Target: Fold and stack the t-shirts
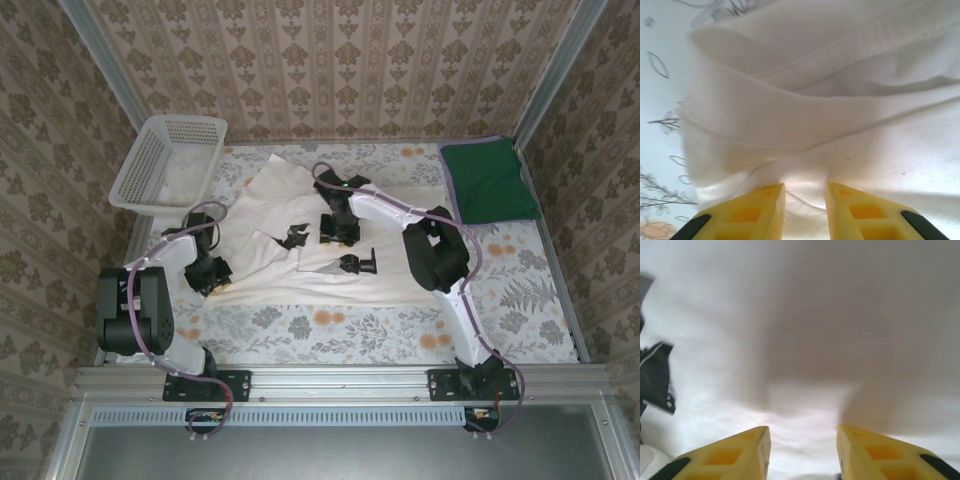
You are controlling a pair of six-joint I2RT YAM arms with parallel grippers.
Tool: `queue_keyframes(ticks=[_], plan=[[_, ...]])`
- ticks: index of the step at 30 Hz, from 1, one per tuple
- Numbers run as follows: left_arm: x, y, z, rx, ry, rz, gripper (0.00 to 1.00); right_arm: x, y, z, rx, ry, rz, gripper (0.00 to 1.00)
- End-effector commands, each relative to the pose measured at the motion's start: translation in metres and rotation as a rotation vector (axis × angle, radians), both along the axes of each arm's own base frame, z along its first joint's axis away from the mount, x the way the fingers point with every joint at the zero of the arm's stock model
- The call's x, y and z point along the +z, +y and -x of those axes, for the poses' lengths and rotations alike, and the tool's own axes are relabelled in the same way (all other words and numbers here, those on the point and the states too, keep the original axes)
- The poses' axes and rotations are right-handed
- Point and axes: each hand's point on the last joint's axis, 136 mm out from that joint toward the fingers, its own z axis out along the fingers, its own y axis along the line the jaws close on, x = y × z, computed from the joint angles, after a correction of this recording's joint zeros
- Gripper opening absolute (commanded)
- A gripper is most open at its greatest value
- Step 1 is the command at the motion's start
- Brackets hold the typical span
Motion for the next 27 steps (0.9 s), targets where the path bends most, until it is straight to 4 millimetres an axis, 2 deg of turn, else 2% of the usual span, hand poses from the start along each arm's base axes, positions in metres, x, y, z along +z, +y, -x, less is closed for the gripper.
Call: queue_keyframes(ticks=[1,3,5,8,10,13,17,22,25,27], plan=[[0.031,0.007,-0.013,-0.015,-0.068,-0.035,0.37,0.050,-0.005,-0.002,-0.033,-0.102,-0.089,0.46],[0.050,0.001,-0.022,-0.041,-0.114,-0.007,0.42,0.058,-0.009,0.014,-0.018,-0.121,-0.135,0.48],[0.068,-0.003,-0.024,-0.064,-0.147,0.007,0.45,0.060,-0.021,0.036,-0.028,-0.125,-0.160,0.48],[0.082,-0.017,-0.015,-0.101,-0.166,0.053,0.42,0.052,-0.049,0.074,-0.070,-0.102,-0.183,0.48],[0.082,-0.032,-0.005,-0.129,-0.163,0.096,0.39,0.043,-0.069,0.099,-0.110,-0.072,-0.188,0.47],[0.069,-0.056,0.012,-0.152,-0.136,0.185,0.34,0.025,-0.105,0.133,-0.191,-0.018,-0.162,0.45],[0.042,-0.067,0.025,-0.122,-0.064,0.233,0.28,0.004,-0.148,0.163,-0.316,0.027,-0.127,0.41],[0.024,-0.058,0.013,-0.144,-0.038,0.166,0.28,0.001,-0.172,0.166,-0.391,-0.014,-0.102,0.39],[0.010,-0.048,0.007,-0.162,-0.009,0.117,0.27,-0.008,-0.186,0.163,-0.474,-0.016,-0.102,0.36],[-0.002,-0.041,0.010,-0.159,0.033,0.097,0.26,-0.019,-0.199,0.169,-0.545,0.025,-0.076,0.35]])
